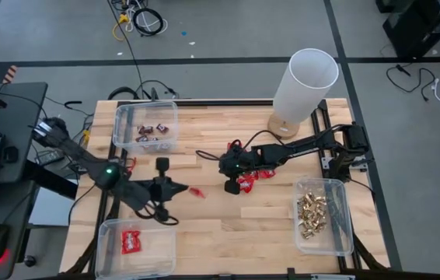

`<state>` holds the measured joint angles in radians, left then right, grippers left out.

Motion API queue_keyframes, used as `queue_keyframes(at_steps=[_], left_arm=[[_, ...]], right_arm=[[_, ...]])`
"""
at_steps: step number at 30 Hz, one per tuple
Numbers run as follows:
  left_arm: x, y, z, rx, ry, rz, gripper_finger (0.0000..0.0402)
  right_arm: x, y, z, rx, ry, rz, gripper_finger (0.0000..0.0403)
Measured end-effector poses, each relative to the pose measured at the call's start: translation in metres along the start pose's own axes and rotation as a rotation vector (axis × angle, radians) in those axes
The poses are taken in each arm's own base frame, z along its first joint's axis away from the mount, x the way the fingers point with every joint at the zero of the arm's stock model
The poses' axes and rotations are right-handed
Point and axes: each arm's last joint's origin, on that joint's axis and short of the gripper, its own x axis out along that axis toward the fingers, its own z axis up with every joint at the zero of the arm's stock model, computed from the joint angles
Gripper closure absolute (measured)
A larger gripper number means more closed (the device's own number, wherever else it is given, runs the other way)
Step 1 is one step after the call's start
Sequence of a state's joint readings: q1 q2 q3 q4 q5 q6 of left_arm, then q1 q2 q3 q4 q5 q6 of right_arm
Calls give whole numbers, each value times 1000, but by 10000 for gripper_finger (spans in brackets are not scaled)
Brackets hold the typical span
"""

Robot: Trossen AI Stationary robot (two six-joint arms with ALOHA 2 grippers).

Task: Sort candy
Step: Put the red chocolate into the bottom left transparent bin

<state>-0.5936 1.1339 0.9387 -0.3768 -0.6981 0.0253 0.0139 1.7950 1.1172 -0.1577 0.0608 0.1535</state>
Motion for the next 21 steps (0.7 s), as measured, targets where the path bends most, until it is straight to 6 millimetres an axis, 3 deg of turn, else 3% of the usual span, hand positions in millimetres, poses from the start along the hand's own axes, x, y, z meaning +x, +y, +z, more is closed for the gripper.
queue_keyframes(at_steps=[6, 11, 15, 21], left_arm=[[-39, 10, 32, -107, 97, -266, 401], [-67, 17, 44, -198, 192, -388, 401], [-75, 14, 46, -368, 276, -516, 401], [-73, -8, 37, -577, 476, -604, 401]], right_arm=[[0, 0, 1, -18, -5, 0, 403], [0, -1, 1, -31, -7, -2, 403], [0, -1, 1, -32, -6, -3, 403], [0, -1, 1, -38, -9, -4, 403]])
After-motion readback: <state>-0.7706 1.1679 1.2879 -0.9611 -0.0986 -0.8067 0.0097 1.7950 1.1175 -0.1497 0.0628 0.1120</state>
